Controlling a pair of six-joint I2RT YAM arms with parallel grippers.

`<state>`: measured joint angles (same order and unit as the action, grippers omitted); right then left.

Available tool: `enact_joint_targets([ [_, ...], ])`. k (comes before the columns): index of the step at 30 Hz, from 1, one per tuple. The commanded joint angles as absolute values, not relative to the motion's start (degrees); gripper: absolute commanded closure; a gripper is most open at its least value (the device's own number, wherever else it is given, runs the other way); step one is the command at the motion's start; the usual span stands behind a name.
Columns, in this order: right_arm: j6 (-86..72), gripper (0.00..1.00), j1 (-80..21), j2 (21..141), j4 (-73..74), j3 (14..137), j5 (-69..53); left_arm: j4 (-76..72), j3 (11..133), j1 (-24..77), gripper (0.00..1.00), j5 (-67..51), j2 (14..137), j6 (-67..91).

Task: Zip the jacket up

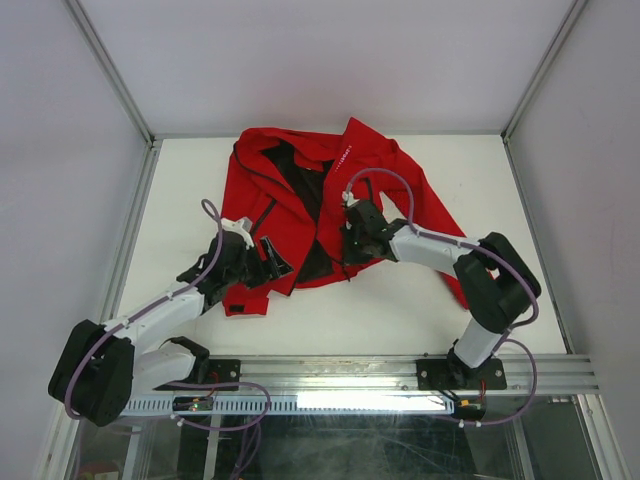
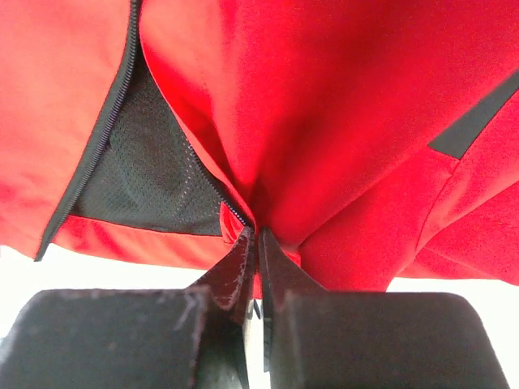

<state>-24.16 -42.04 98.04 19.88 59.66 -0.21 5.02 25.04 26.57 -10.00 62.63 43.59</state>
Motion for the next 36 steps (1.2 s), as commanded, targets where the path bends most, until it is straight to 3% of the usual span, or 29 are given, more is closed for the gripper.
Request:
enact_joint_targets([
  [1,-26.7,1.00,-38.0,93.2,6.5,53.7,-16.8,0.1,28.2,26.7,0.31,-14.8,63.4,44.0],
  [6,-31.2,1.00,-36.9,89.8,-6.5,47.5,-29.2,-2.9,29.9,27.5,0.31,-17.5,65.6,46.1],
  [11,-40.2,1.00,-37.0,85.7,-20.6,40.3,-34.3,-7.8,31.1,29.4,0.32,-19.3,69.3,49.3],
  [17,-47.2,1.00,-37.0,82.3,-26.0,32.7,-27.7,-14.1,31.2,31.2,0.36,-20.8,74.8,51.6],
  [26,-52.1,1.00,-36.4,87.4,-25.1,26.1,-16.0,-18.2,34.0,35.4,0.49,-21.0,84.7,53.2],
  [36,-55.7,1.00,-32.3,87.1,-34.6,22.3,-24.7,-18.9,38.2,37.7,0.54,-22.0,92.2,52.4],
])
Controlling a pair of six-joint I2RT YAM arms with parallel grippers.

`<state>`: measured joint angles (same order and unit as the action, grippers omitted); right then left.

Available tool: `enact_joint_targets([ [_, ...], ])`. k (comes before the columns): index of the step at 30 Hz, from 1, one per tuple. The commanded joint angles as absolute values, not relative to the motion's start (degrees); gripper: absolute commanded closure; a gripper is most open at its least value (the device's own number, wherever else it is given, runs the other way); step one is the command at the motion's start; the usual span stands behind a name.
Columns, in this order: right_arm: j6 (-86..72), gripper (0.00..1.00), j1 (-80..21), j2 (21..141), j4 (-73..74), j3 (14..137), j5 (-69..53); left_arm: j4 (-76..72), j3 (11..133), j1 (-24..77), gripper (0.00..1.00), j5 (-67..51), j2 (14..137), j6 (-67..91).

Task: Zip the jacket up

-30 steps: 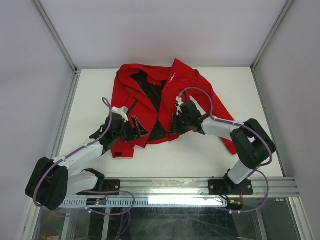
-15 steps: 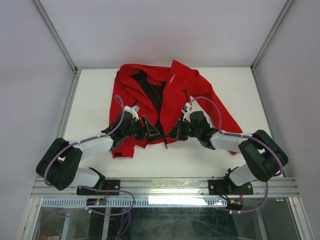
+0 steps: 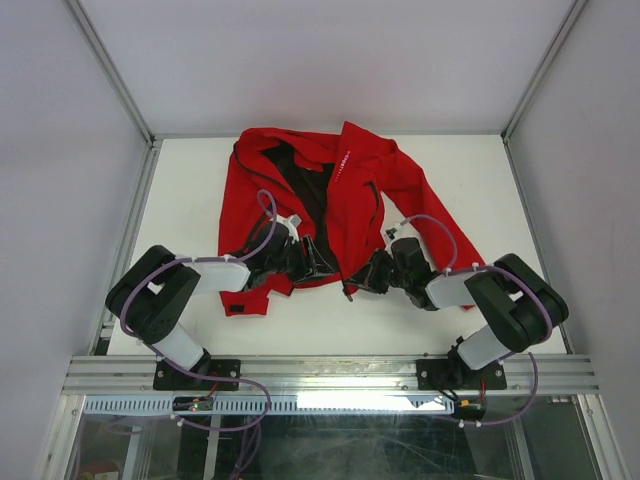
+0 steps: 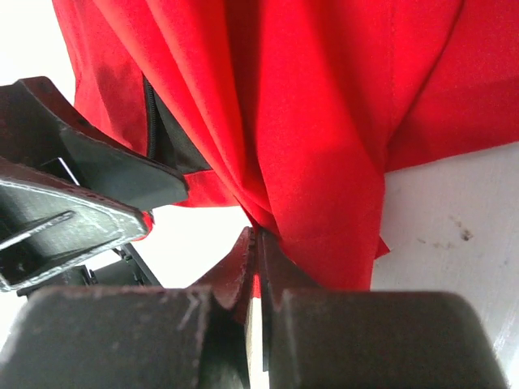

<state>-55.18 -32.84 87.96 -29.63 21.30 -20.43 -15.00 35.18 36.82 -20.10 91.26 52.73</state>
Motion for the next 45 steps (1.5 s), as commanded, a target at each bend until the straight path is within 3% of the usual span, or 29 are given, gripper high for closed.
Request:
enact_joint_targets([
  [1,-56.0,1.00,-32.3,86.4,-35.8,22.6,-26.5,-19.3,38.2,37.6,0.54,-22.1,92.2,52.4],
  [12,-56.2,1.00,-32.3,77.2,-31.8,24.6,-27.2,-23.1,35.9,37.6,0.60,-22.9,91.1,54.7],
  [30,-55.4,1.00,-32.4,76.2,-30.8,24.3,-27.3,-36.3,30.3,36.7,0.63,-23.4,88.7,65.0],
  [45,-55.2,1.00,-32.5,76.4,-30.6,24.8,-27.5,-39.5,34.1,36.9,0.82,-26.8,95.1,65.9],
])
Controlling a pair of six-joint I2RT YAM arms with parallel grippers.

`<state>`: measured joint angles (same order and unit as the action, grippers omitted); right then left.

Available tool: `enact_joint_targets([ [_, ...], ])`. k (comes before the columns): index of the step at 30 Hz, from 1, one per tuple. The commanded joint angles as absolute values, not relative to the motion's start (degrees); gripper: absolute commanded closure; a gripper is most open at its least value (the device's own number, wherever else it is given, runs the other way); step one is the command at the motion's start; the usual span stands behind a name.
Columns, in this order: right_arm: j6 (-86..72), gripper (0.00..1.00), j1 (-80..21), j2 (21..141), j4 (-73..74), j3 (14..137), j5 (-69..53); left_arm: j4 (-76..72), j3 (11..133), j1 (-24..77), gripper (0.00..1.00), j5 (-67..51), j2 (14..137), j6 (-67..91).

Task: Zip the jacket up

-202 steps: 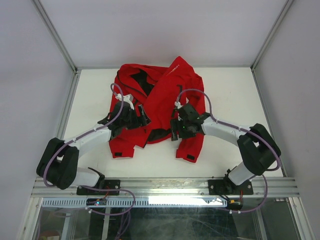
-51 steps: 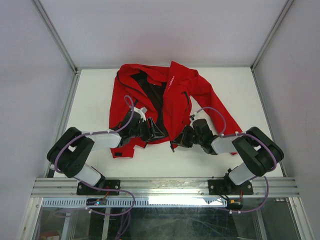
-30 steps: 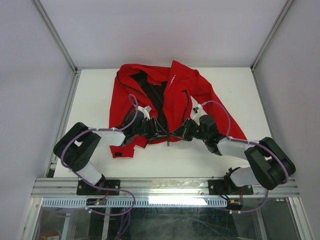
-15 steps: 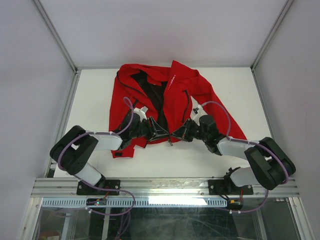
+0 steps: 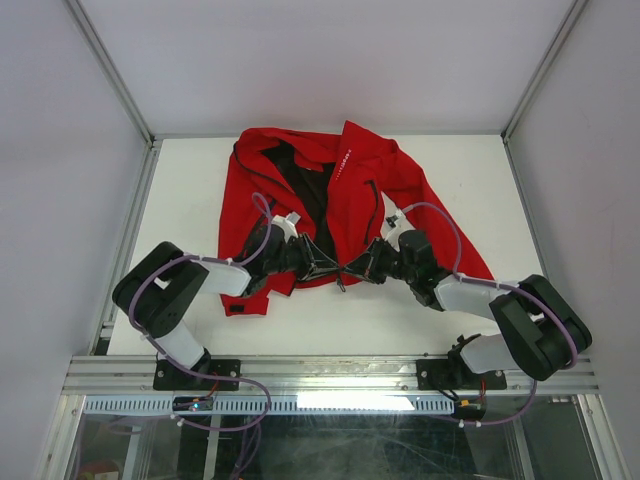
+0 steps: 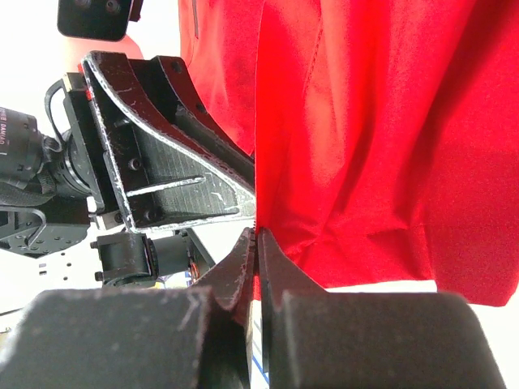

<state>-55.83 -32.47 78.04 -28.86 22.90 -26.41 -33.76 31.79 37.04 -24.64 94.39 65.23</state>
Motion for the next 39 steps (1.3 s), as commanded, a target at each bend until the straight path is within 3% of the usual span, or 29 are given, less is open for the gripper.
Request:
enact_joint_targets([
  [1,-55.2,1.00,-32.5,76.5,-30.7,24.7,-27.5,-39.9,34.1,37.0,0.83,-27.0,95.3,66.0],
  [5,-55.0,1.00,-32.6,76.6,-30.5,24.8,-27.3,-40.8,34.4,37.2,1.00,-27.5,96.2,66.2],
  [15,-48.9,1.00,-32.4,73.0,-16.0,25.8,-18.8,-43.7,27.6,36.6,1.00,-22.8,85.9,59.7],
  [20,-45.4,0.97,-33.6,73.2,-20.6,25.9,-23.0,-42.9,27.1,36.6,1.00,-23.5,78.8,52.5],
  [28,-35.9,0.56,-33.6,71.1,-26.0,26.2,-32.6,-40.1,26.1,36.5,1.00,-26.6,72.2,40.4],
  [39,-30.2,0.34,-32.6,65.8,-31.9,25.2,-41.6,-44.0,24.1,35.2,1.00,-34.6,69.4,37.4],
])
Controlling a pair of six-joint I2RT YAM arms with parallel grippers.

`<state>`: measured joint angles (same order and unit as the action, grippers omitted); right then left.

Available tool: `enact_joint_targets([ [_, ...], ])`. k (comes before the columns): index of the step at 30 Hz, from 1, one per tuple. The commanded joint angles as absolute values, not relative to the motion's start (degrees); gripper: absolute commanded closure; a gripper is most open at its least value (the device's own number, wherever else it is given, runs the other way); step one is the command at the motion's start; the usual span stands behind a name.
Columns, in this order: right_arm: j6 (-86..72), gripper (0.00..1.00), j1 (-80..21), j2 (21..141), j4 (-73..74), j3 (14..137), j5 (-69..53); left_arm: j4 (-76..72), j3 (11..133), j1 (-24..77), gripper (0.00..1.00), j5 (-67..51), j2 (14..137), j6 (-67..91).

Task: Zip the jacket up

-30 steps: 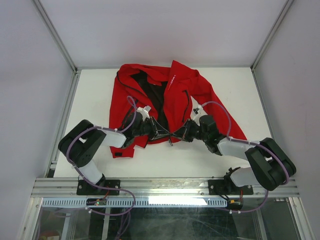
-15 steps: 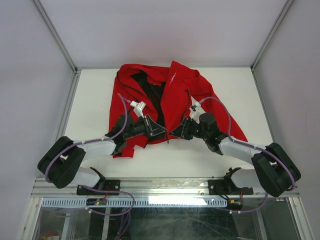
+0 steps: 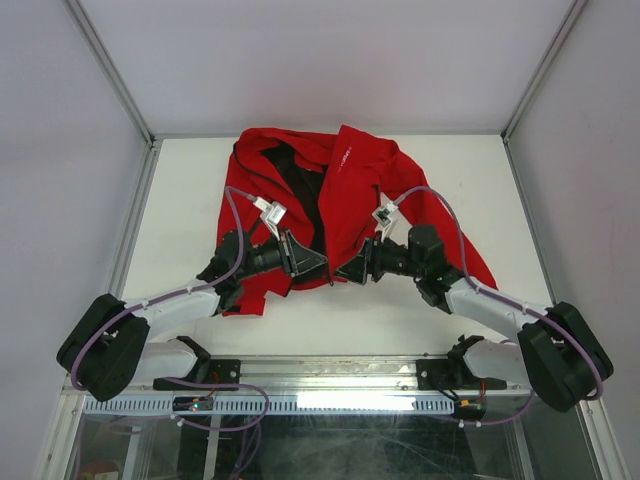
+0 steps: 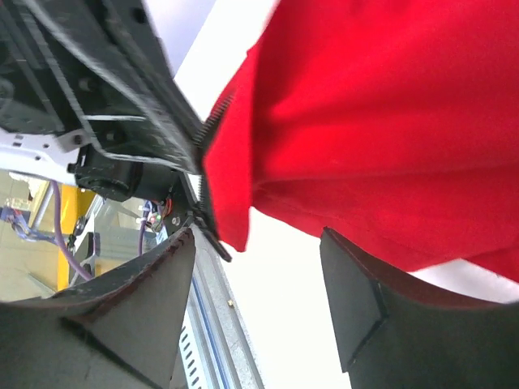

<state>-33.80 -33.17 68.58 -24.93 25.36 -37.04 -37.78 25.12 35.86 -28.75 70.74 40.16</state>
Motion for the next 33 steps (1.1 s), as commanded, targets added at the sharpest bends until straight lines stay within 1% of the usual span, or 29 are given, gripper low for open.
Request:
enact_joint_targets([
  [1,-30.3,0.34,-32.6,65.9,-32.9,25.3,-42.6,-44.6,24.1,35.2,1.00,-35.4,69.4,37.3],
  [10,-32.6,0.34,-32.5,70.0,-42.5,25.8,-47.1,-50.8,22.9,35.2,1.00,-41.0,68.5,38.3],
  [17,-34.4,0.42,-33.1,73.5,-50.0,25.2,-52.8,-54.7,22.2,35.2,1.00,-41.6,68.9,39.6],
  [22,-35.0,0.50,-33.8,74.8,-52.7,24.7,-54.0,-57.2,21.9,35.2,1.00,-41.7,69.6,40.3],
  [26,-35.7,0.63,-34.0,75.5,-54.4,24.7,-54.2,-58.7,21.7,35.2,1.00,-42.1,70.3,41.0],
  [29,-36.7,0.75,-34.0,76.1,-56.5,24.7,-54.6,-59.1,21.5,35.2,1.00,-42.1,70.7,41.1],
  [31,-37.0,0.84,-34.1,76.2,-57.0,24.9,-54.6,-58.9,21.3,35.2,1.00,-41.7,70.6,41.0],
  [33,-37.1,0.97,-34.0,75.8,-57.0,24.9,-54.3,-57.7,21.2,35.2,1.00,-40.5,70.0,40.7],
])
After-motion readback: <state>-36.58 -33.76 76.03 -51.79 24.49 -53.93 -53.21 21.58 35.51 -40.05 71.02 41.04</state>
